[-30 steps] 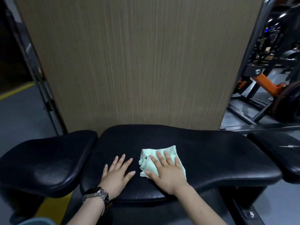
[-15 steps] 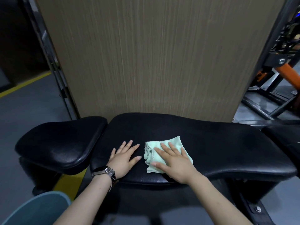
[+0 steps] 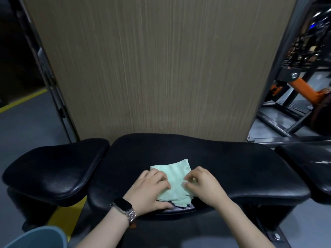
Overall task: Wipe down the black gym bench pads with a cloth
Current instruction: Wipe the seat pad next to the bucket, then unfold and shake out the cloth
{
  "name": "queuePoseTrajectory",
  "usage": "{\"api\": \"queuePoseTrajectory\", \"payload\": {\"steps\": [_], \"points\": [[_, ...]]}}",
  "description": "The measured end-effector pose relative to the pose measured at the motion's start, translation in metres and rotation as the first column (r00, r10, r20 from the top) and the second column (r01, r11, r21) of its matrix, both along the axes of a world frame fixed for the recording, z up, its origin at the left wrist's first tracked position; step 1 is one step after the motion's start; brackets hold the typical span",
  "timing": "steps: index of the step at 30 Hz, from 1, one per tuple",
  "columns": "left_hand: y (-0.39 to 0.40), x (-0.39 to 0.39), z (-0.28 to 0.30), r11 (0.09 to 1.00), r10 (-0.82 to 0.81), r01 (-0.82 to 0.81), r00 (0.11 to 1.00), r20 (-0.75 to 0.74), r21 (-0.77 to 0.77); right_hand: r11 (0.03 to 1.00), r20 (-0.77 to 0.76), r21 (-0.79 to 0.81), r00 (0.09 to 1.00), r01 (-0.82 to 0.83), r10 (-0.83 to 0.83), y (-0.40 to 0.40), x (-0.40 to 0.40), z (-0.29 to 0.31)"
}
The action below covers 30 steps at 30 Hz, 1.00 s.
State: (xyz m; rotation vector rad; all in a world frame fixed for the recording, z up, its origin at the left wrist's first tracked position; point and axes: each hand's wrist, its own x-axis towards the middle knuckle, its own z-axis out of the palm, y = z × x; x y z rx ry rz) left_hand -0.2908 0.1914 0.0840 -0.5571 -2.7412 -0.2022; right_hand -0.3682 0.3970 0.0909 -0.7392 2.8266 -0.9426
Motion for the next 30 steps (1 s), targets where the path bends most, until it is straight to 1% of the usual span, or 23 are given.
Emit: {"api": "queuePoseTrajectory", "payload": {"steps": [1,3,5,6,8,9,11,13,16,19,21,23,25,27,29,30], "points": [[0.0,-0.004,0.0,1.0,-0.013,0.012,0.999,-0.031,-0.029,0.997,0.022,0.019,0.997,-0.071,0.07,0.003,0.002,0.002],[0.002,-0.008,0.003,0.998,-0.015,0.013,0.999,-0.032,-0.062,0.98,0.083,0.068,0.98,-0.188,0.183,0.01,0.006,0.006],[0.004,-0.01,0.008,0.994,0.005,-0.002,1.0,0.029,-0.107,0.953,0.105,0.155,0.964,-0.26,0.246,0.016,0.007,0.009],[0.005,-0.01,0.013,0.997,0.028,-0.022,0.995,0.092,-0.072,0.94,0.098,0.19,0.958,-0.282,0.268,0.019,0.005,0.009],[0.004,-0.009,0.023,0.987,0.085,-0.117,0.961,0.263,0.108,0.927,0.085,0.208,0.95,-0.312,0.301,0.024,0.001,0.013],[0.003,-0.007,0.029,0.971,0.096,-0.159,0.945,0.314,0.181,0.929,0.085,0.192,0.948,-0.318,0.307,0.027,-0.001,0.017],[0.003,-0.004,0.041,0.95,0.112,-0.202,0.932,0.346,0.238,0.946,0.077,0.147,0.957,-0.288,0.28,0.03,-0.002,0.028],[0.003,0.0,0.052,0.926,0.116,-0.226,0.933,0.342,0.301,0.973,0.058,0.07,0.975,-0.218,0.214,0.031,-0.004,0.041],[0.004,0.0,0.068,0.878,0.165,-0.294,0.927,0.337,0.378,0.975,0.084,-0.165,0.983,-0.15,0.165,0.028,-0.005,0.06],[0.01,-0.003,0.09,0.855,0.215,-0.323,0.933,0.288,0.407,0.934,0.086,-0.337,0.985,-0.115,0.152,0.018,-0.005,0.082],[0.013,-0.003,0.108,0.819,0.233,-0.322,0.943,0.238,0.474,0.888,0.077,-0.45,0.987,-0.095,0.144,0.012,-0.005,0.099],[0.011,-0.004,0.126,0.776,0.226,-0.295,0.955,0.192,0.557,0.826,0.082,-0.555,0.982,-0.098,0.172,0.009,-0.005,0.117],[0.006,-0.005,0.143,0.752,0.21,-0.262,0.965,0.157,0.605,0.774,0.078,-0.621,0.974,-0.119,0.212,0.009,-0.006,0.134],[0.001,-0.006,0.156,0.765,0.206,-0.234,0.972,0.117,0.6,0.727,0.06,-0.675,0.973,-0.127,0.225,0.007,-0.005,0.149],[-0.004,-0.008,0.167,0.78,0.2,-0.225,0.974,0.108,0.583,0.703,0.057,-0.701,0.975,-0.115,0.217,0.003,-0.006,0.159],[-0.005,-0.007,0.171,0.775,0.184,-0.223,0.975,0.126,0.591,0.708,0.068,-0.699,0.976,-0.1,0.205,0.0,-0.007,0.162]]}}
